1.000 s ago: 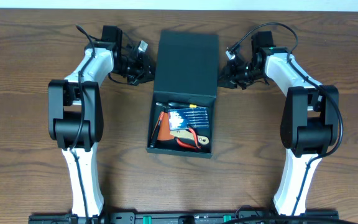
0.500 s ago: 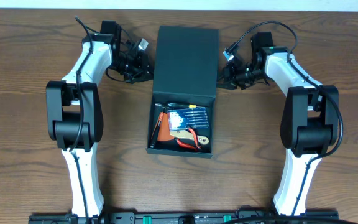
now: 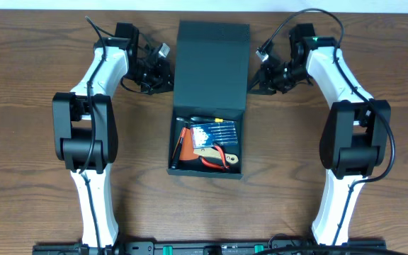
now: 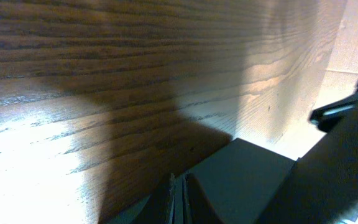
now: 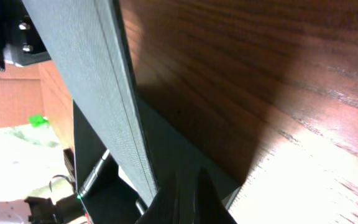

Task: Pack container
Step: 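Grip the lid's top edges with both grippers and tilt it forward, then lower the lid forward over the box opening with both grippers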

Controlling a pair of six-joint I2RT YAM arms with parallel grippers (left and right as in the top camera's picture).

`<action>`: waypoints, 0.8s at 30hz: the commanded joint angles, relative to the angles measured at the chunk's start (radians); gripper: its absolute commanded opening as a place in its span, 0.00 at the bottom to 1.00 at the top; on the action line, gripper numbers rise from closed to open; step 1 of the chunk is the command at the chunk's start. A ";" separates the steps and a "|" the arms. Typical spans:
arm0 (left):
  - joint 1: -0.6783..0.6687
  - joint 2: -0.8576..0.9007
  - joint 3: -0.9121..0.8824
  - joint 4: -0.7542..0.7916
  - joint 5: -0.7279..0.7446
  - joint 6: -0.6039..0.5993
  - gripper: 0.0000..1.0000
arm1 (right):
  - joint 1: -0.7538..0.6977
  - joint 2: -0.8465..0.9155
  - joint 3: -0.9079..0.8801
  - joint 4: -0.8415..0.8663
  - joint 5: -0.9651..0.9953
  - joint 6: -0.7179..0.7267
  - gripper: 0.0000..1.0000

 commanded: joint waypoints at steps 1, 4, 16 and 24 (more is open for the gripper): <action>-0.018 -0.058 0.022 -0.013 -0.027 0.020 0.05 | 0.012 0.003 0.055 -0.014 -0.038 -0.054 0.01; -0.023 -0.068 0.022 -0.015 -0.031 0.026 0.05 | 0.013 0.003 0.064 -0.019 -0.038 -0.054 0.01; -0.032 -0.149 0.022 -0.045 -0.083 0.033 0.05 | 0.057 -0.002 0.064 -0.043 -0.039 -0.095 0.01; -0.037 -0.212 0.022 -0.066 -0.083 0.040 0.05 | 0.087 -0.009 0.152 -0.163 -0.037 -0.167 0.01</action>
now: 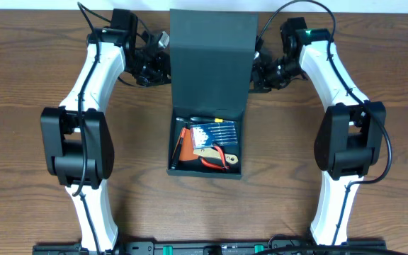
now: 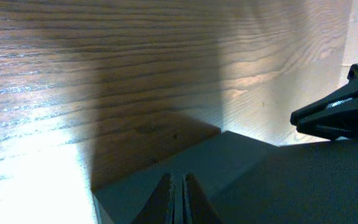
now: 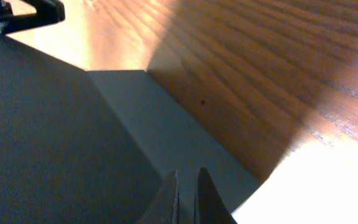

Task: Pack container
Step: 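Lower the lid forward over the box opening with both grippers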

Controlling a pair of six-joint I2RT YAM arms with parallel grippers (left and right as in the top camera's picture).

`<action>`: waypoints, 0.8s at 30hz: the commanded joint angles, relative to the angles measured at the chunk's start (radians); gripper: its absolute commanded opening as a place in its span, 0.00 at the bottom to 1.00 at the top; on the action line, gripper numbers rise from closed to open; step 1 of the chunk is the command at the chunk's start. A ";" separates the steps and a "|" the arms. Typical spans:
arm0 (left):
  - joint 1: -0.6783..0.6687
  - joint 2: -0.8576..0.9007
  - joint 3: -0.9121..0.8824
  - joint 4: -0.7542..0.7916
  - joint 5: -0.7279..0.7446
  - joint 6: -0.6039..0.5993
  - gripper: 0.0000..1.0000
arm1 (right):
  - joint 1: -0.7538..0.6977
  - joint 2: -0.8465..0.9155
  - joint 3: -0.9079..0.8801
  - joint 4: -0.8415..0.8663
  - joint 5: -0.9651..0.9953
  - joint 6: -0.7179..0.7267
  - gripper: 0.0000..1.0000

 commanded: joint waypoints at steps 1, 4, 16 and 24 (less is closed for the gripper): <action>-0.016 -0.056 0.023 -0.021 0.013 0.017 0.05 | 0.035 -0.009 0.079 -0.053 -0.045 -0.064 0.01; -0.023 -0.085 0.023 -0.055 -0.039 0.030 0.05 | 0.042 -0.009 0.144 -0.125 0.008 -0.085 0.01; -0.034 -0.235 0.023 -0.154 -0.119 0.053 0.06 | 0.062 -0.010 0.380 -0.399 0.108 -0.200 0.01; -0.034 -0.265 0.021 -0.169 -0.169 0.056 0.06 | 0.062 -0.010 0.401 -0.426 0.121 -0.208 0.01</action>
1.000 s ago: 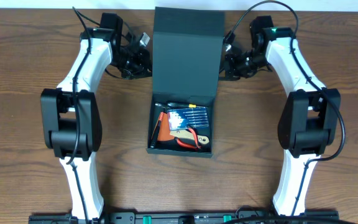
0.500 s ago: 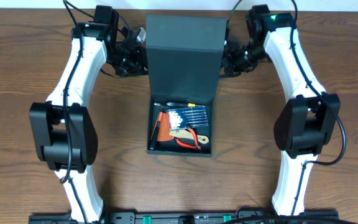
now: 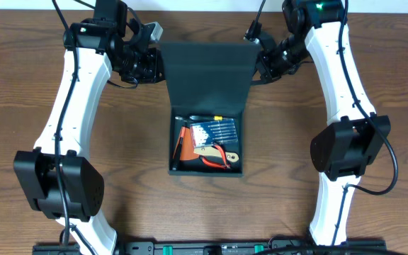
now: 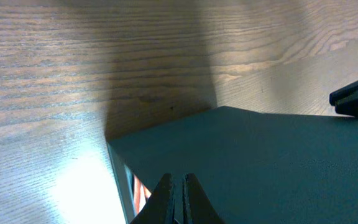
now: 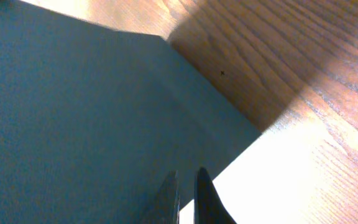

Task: Pack container
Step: 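Lower the lid forward over the box opening with both grippers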

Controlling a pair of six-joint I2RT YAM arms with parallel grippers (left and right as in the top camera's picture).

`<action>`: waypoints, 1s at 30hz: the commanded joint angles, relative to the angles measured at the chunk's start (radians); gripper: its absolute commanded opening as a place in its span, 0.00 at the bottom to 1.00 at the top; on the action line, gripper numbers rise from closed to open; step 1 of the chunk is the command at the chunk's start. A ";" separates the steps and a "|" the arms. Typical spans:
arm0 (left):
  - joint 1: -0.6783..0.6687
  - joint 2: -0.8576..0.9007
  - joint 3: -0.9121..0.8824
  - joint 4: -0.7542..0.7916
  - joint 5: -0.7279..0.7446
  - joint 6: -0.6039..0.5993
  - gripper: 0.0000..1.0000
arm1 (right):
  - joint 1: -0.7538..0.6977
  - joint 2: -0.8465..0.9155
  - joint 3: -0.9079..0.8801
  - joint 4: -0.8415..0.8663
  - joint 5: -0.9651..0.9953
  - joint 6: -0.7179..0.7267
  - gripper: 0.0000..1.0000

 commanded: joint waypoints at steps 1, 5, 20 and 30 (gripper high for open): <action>-0.016 -0.011 0.021 -0.015 -0.006 0.022 0.06 | 0.025 -0.010 0.022 -0.005 -0.029 -0.016 0.01; -0.016 -0.011 0.021 -0.022 -0.005 0.022 0.05 | 0.025 -0.010 0.022 -0.023 -0.003 -0.020 0.01; -0.016 -0.011 0.021 -0.237 -0.005 0.087 0.06 | 0.058 -0.018 0.022 -0.058 0.114 0.023 0.01; -0.016 -0.034 0.021 -0.328 -0.109 0.118 0.05 | 0.064 -0.060 0.022 -0.058 0.143 0.026 0.02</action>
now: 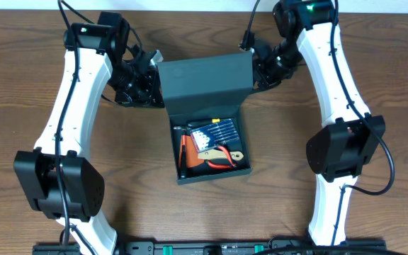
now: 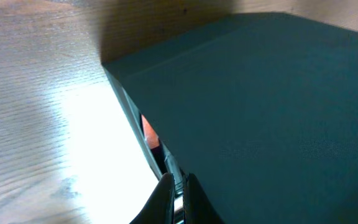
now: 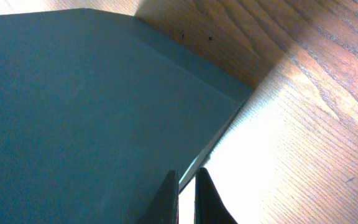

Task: Pack container
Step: 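Lower the lid forward over the box opening with both grippers, then release the lid and raise both grippers upward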

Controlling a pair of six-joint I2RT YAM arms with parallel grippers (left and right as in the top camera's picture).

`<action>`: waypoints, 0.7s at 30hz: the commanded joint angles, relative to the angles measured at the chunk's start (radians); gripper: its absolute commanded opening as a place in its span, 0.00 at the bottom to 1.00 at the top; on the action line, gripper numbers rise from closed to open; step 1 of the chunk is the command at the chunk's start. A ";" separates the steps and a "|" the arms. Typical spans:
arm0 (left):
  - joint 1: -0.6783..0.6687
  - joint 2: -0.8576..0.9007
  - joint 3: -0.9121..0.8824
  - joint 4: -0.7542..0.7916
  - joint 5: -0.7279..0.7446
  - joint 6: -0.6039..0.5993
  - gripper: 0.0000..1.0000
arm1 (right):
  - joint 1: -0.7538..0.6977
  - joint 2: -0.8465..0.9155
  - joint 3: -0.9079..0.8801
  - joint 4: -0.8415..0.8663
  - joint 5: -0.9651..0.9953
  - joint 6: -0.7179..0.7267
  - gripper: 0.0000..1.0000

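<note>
A dark box (image 1: 213, 175) lies open in the middle of the table, holding red-handled pliers (image 1: 218, 162), a card of screwdrivers (image 1: 216, 132) and an orange tool (image 1: 182, 148). Its hinged lid (image 1: 204, 78) is raised and leans forward over the box's rear part. My left gripper (image 1: 155, 83) is shut on the lid's left edge and my right gripper (image 1: 255, 69) on its right edge. The lid (image 2: 260, 93) fills the left wrist view, its edge between that gripper's (image 2: 178, 182) fingers. In the right wrist view the lid (image 3: 73, 93) sits left of the gripper (image 3: 187, 178).
The brown wooden table (image 1: 41, 177) surrounds the box. Both white arms reach in from the front, the left arm (image 1: 69, 113) and right arm (image 1: 335, 99) flanking the box. A black rail (image 1: 204, 248) runs along the front edge.
The lid has swung further forward and now covers the rear of the box. Both grippers have moved toward the front with it. The box base has turned slightly.
At first the lid lay back behind the box with both grippers shut on its side edges low at the table. Then it stood higher, then near upright with the arms stretched far back. Now it leans forward over the tools.
</note>
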 commanded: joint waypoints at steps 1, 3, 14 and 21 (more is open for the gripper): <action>-0.011 -0.038 0.021 0.005 -0.063 0.024 0.06 | 0.015 -0.065 0.021 -0.002 0.004 0.016 0.02; -0.011 -0.050 0.021 0.018 -0.068 0.024 0.06 | 0.014 -0.074 0.021 -0.002 0.011 0.016 0.02; -0.011 -0.134 0.021 0.042 -0.105 0.024 0.06 | 0.009 -0.089 0.022 -0.002 0.070 0.017 0.03; -0.011 -0.187 0.021 0.042 -0.128 0.024 0.06 | -0.009 -0.089 0.024 0.012 0.127 0.055 0.01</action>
